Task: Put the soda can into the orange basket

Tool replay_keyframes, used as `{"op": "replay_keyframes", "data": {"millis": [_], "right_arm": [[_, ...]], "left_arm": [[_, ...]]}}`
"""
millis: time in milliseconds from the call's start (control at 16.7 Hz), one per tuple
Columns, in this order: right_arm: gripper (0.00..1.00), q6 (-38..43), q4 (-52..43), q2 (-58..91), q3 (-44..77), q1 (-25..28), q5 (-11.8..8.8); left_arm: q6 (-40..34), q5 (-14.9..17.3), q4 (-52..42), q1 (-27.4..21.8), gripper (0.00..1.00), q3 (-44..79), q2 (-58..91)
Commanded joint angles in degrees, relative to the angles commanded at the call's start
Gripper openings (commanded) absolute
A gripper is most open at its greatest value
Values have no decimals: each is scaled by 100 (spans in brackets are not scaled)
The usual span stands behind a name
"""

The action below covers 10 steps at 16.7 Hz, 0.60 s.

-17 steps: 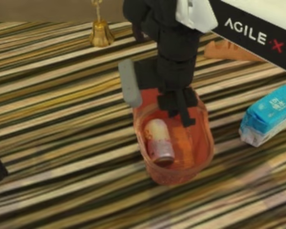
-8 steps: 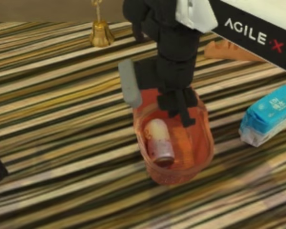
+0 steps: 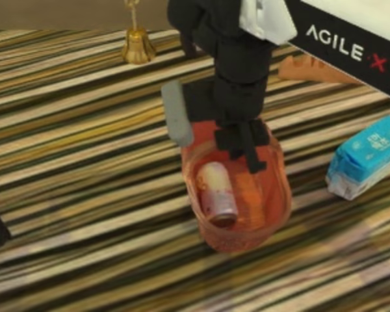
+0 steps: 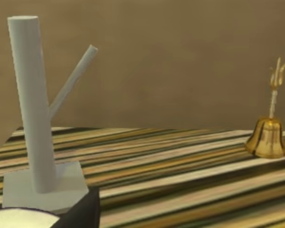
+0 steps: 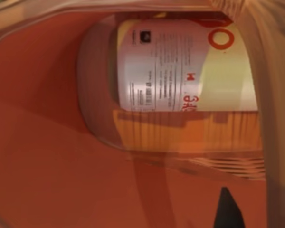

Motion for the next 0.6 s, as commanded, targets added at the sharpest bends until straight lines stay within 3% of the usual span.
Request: {"op": "replay_keyframes", "data": {"millis": [600], "right_arm": [[0,-209,-1116,-60,1057,-162,1]], "left_arm": [[0,0,0,0,100,0,0]]}}
